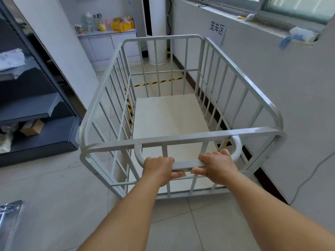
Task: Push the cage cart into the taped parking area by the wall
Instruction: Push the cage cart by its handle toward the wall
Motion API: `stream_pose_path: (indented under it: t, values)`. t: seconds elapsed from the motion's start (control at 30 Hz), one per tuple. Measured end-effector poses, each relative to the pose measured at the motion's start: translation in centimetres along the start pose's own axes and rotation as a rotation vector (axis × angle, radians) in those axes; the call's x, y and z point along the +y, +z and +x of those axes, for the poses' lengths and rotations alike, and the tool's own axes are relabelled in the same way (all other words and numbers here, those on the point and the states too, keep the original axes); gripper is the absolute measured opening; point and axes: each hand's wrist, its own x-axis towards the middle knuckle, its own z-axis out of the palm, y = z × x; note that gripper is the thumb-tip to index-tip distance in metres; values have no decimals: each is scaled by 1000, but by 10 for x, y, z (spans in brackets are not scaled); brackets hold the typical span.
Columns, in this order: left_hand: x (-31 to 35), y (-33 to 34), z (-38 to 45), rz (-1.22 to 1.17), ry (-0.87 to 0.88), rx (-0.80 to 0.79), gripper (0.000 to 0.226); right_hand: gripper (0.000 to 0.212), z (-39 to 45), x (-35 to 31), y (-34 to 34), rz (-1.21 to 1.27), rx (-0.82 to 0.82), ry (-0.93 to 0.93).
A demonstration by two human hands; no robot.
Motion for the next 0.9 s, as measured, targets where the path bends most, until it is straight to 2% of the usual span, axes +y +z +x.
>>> stream_pose_path:
  t: [0.5, 0.9]
  values:
    - [35, -41, 154, -15, -95, -18, 57, 46, 136, 116, -31, 9, -40, -126]
    - [40, -72, 278, -45, -88, -17, 61, 48, 244, 185, -57, -9, -62, -121]
